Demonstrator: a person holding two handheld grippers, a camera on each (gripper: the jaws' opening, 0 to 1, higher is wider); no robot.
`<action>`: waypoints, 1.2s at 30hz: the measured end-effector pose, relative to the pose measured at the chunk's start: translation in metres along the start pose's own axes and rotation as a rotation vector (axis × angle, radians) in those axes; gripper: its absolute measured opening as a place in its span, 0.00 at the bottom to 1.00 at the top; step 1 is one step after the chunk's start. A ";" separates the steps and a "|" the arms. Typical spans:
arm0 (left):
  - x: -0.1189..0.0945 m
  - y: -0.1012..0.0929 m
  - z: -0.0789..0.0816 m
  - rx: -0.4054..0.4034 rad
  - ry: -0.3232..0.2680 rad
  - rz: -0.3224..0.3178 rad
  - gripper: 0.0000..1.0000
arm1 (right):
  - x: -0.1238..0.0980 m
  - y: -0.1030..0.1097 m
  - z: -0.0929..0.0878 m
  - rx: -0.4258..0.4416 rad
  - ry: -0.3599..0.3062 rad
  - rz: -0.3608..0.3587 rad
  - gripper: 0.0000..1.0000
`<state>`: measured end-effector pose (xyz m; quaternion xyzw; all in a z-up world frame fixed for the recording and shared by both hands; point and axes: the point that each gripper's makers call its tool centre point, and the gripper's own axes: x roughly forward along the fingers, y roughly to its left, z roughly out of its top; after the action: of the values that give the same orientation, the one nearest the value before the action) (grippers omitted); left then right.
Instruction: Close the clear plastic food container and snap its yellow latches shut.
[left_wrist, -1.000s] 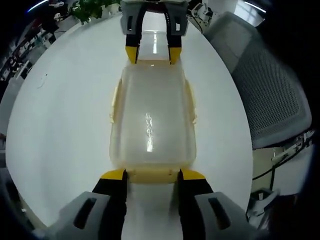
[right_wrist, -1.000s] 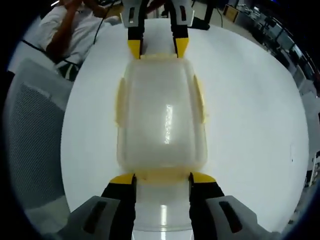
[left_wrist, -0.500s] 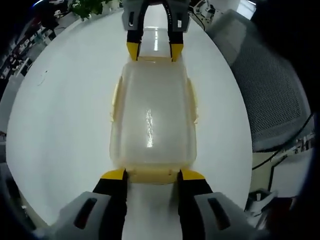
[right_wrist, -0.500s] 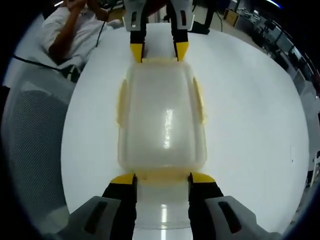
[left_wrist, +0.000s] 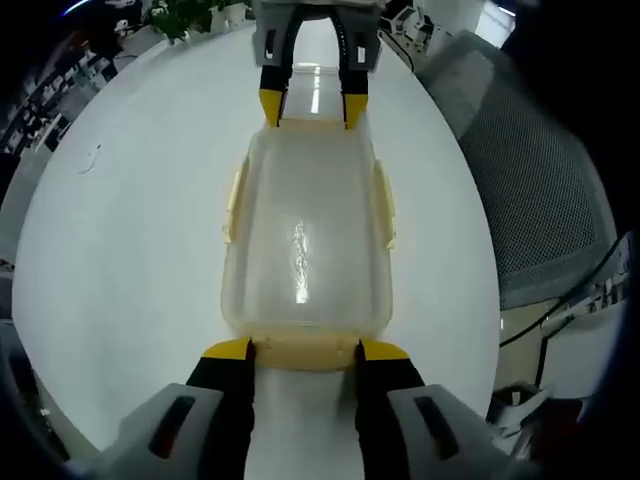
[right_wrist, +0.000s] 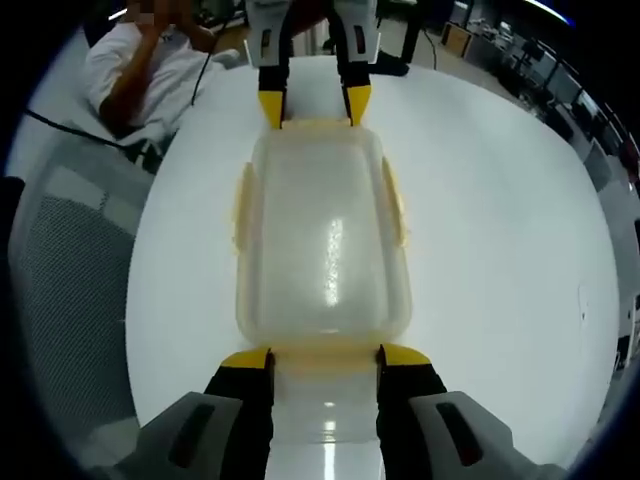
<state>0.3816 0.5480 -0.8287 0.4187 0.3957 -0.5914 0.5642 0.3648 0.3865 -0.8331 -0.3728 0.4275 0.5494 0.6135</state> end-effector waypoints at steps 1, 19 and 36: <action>0.000 0.000 -0.001 -0.003 0.001 -0.001 0.37 | 0.000 0.001 0.002 -0.002 -0.006 0.006 0.39; -0.034 -0.004 -0.002 -0.003 -0.013 -0.007 0.37 | -0.022 0.007 0.026 -0.001 -0.064 0.007 0.39; -0.054 0.001 0.019 -0.001 -0.039 -0.007 0.37 | -0.053 0.001 0.024 -0.012 -0.085 0.000 0.39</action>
<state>0.3827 0.5483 -0.7718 0.4055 0.3863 -0.6013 0.5699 0.3654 0.3903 -0.7749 -0.3531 0.3976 0.5672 0.6289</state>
